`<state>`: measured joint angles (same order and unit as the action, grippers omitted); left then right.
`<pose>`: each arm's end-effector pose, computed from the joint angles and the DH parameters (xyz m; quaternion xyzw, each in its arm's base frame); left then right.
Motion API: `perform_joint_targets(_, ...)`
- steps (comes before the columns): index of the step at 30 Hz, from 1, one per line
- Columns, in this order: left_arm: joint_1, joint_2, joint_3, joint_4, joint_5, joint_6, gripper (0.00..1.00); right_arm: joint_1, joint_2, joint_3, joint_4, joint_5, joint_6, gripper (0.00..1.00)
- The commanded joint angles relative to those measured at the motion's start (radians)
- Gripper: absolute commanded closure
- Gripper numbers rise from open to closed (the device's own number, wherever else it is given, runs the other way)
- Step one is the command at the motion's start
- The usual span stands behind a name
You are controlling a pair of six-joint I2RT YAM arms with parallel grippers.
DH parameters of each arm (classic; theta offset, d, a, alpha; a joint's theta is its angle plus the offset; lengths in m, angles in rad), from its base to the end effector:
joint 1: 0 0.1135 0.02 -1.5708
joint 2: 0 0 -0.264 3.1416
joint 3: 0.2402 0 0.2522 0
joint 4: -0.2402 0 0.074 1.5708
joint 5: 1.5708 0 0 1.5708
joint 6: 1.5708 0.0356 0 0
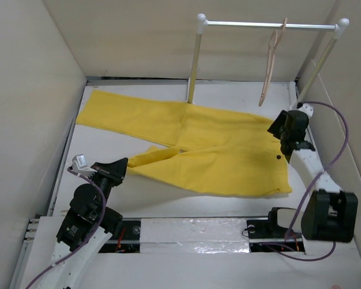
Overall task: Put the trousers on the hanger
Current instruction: Flatten out the trousers at the center of the board.
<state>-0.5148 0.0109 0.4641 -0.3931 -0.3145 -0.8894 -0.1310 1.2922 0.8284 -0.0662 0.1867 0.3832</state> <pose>0.0556 -0.0188 0.2841 -0.2381 0.6440 -0.3824 0.6183 0.2840 -0.0441 0.2563 0.2645 0.8237 -0.0180 0.5013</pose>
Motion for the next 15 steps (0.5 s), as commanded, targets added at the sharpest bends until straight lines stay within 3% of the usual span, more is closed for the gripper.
perform_joint_targets(1, 0.006, -0.236, -0.004, 0.056, 0.055, 0.001, 1.0, 0.135, -0.206, -0.139, 0.118, -0.088, 0.016, 0.52)
perform_joint_targets(2, 0.006, -0.23, 0.002, 0.069, 0.064, 0.021, 0.94, 0.218, -0.284, -0.231, 0.146, -0.117, 0.031, 0.69)
perform_joint_targets(4, 0.006, -0.22, 0.014, 0.071, 0.087, 0.043, 0.81, 0.327, -0.329, -0.308, 0.246, -0.179, 0.06, 0.94)
perform_joint_targets(5, 0.006, -0.206, 0.021, 0.071, 0.092, 0.056, 0.72, 0.388, -0.335, -0.331, 0.265, -0.179, 0.081, 0.97)
perform_joint_targets(6, 0.006, -0.2, 0.034, 0.079, 0.1, 0.067, 0.67, 0.521, -0.327, -0.33, 0.272, -0.179, 0.088, 0.98)
perform_joint_targets(10, 0.006, -0.125, 0.102, 0.091, 0.095, 0.145, 0.51, 0.8, -0.185, -0.2, 0.22, -0.087, 0.034, 0.93)
perform_joint_targets(11, 0.006, -0.068, 0.123, 0.091, 0.091, 0.167, 0.43, 0.835, -0.16, -0.175, 0.204, -0.067, 0.01, 0.92)
perform_joint_targets(12, 0.006, -0.033, 0.154, 0.105, 0.097, 0.22, 0.41, 0.861, -0.139, -0.155, 0.197, -0.044, 0.005, 0.91)
perform_joint_targets(15, 0.006, 0.197, 0.206, 0.131, 0.208, 0.282, 0.47, 0.895, -0.106, -0.133, 0.198, 0.01, -0.024, 0.91)
